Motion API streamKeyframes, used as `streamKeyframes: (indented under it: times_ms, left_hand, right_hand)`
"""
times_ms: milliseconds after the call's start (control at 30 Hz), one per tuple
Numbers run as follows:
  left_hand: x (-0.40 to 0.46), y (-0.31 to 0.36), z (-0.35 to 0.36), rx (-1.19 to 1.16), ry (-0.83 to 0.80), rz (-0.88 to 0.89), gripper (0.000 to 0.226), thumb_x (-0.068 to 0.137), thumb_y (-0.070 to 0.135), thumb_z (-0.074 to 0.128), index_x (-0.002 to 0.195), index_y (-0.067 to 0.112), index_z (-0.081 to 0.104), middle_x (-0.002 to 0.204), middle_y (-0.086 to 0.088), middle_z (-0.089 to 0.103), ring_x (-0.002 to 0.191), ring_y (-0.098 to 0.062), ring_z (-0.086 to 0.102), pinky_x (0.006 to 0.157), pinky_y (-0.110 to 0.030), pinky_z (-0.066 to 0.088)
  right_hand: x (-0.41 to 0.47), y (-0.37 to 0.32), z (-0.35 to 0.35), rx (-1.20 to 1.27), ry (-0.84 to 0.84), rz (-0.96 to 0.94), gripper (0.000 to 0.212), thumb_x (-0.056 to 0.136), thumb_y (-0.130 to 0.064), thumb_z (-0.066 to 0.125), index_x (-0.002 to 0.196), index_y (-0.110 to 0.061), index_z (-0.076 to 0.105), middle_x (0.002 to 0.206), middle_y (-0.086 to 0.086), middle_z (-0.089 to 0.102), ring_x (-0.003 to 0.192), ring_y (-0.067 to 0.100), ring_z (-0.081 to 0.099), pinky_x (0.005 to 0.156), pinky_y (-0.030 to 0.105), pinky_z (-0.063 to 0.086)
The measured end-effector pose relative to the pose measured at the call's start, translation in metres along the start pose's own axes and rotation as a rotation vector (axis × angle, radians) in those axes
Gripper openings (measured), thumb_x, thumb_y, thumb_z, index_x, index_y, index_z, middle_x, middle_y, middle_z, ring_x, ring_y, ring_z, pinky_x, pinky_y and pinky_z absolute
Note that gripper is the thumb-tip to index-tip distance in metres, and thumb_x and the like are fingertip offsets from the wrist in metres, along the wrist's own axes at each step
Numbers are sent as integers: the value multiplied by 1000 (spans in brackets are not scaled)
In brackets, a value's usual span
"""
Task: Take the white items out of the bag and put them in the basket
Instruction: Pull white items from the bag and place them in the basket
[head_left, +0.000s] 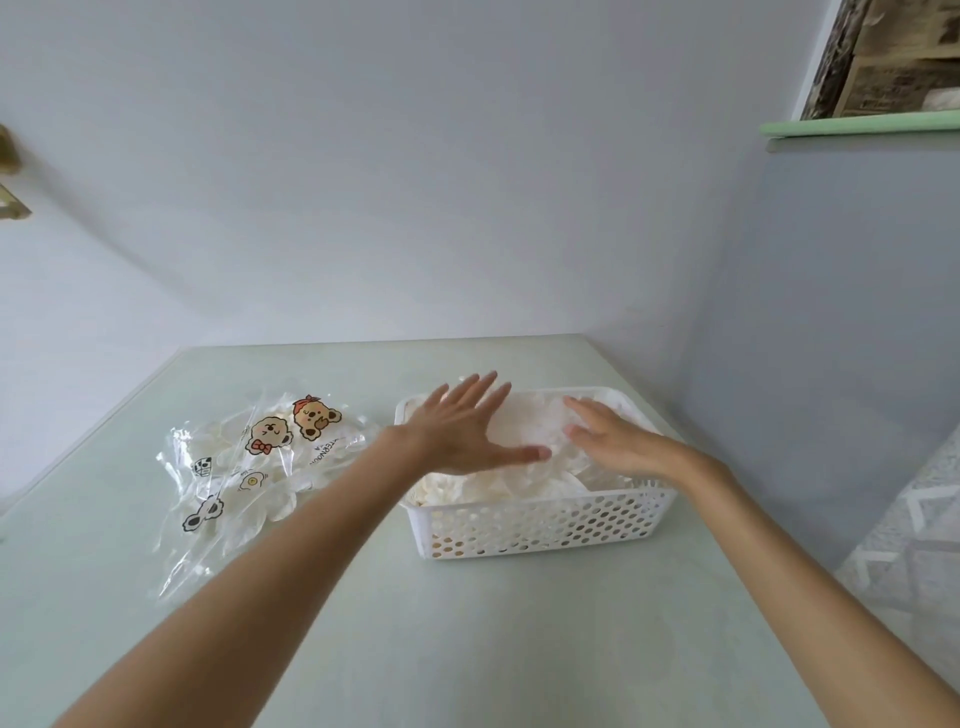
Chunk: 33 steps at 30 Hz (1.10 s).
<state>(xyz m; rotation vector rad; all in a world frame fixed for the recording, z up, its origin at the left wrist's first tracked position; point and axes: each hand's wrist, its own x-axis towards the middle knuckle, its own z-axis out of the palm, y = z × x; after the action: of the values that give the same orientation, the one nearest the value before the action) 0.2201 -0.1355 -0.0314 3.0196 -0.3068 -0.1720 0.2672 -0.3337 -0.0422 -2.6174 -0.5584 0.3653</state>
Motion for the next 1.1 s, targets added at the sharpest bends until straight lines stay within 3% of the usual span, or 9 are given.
streamKeyframes:
  times_ms: [100, 233, 367, 500, 600, 700, 900, 1000, 1100]
  left_hand:
    - [8, -10, 20, 11, -141, -77, 118, 69, 92, 27, 152, 20, -16, 159, 4, -20, 146, -12, -17, 120, -41, -7]
    - [8, -12, 21, 27, -198, -115, 122, 66, 94, 27, 153, 18, -10, 161, 3, -12, 148, -13, -9, 120, -45, 0]
    - [3, -5, 5, -16, -74, -128, 120, 64, 95, 30, 153, 15, 15, 161, 2, 14, 147, -19, 17, 117, -45, 19]
    - [-21, -8, -16, -166, 112, -115, 88, 76, 85, 30, 141, 27, 45, 148, 10, 43, 134, -16, 42, 106, -40, 34]
    - [-59, -35, -21, -348, 329, -59, 50, 88, 65, 45, 126, 35, 56, 131, 19, 57, 119, -6, 54, 100, -35, 42]
    - [-100, -86, -10, -371, 444, -221, 47, 87, 51, 61, 130, 34, 53, 128, 18, 55, 120, -9, 53, 97, -32, 41]
    - [-148, -152, 6, -386, 40, -490, 100, 72, 68, 65, 150, 21, 24, 157, 2, 25, 143, -19, 28, 111, -32, 25]
    - [-165, -160, 10, -370, -211, -391, 151, 21, 102, 43, 152, 34, 10, 161, 9, 6, 146, -10, 19, 116, -32, 18]
    - [-165, -171, 23, -299, -234, -409, 126, 44, 96, 47, 151, 39, 14, 161, 7, 8, 146, -13, 19, 115, -34, 19]
  right_hand:
    - [5, 7, 10, -102, -137, 92, 69, 101, -51, 24, 152, -20, -10, 158, -4, -22, 145, 12, -20, 117, 39, -5]
    - [6, 11, 10, -129, -140, 63, 77, 99, -54, 32, 152, -18, -10, 158, -4, -21, 145, 12, -19, 117, 38, -4]
    - [7, 9, 3, -22, 48, -9, 66, 98, -45, 44, 152, -18, 19, 160, -2, 10, 147, 15, 8, 117, 35, 12]
    - [-2, 3, -8, 99, 319, -111, 35, 96, -32, 53, 130, -25, 54, 140, -6, 49, 131, 14, 42, 105, 29, 33]
    - [-11, -17, -9, 131, 458, -193, 20, 96, -24, 54, 113, -27, 64, 118, -11, 63, 113, 10, 56, 96, 30, 42]
    - [-22, -59, 5, 190, 429, -297, 16, 94, -24, 56, 103, -30, 68, 103, -16, 68, 99, 3, 62, 96, 35, 48]
    - [-37, -156, 65, 46, 242, -501, 18, 94, -26, 54, 101, -33, 69, 96, -20, 66, 98, -1, 57, 91, 28, 44]
    - [-39, -185, 94, -156, 263, -528, 21, 96, -27, 49, 105, -28, 68, 105, -16, 64, 108, 9, 51, 84, 23, 33]
    - [-37, -193, 117, -245, 331, -500, 21, 95, -29, 49, 102, -26, 69, 107, -12, 65, 108, 10, 48, 85, 20, 26]
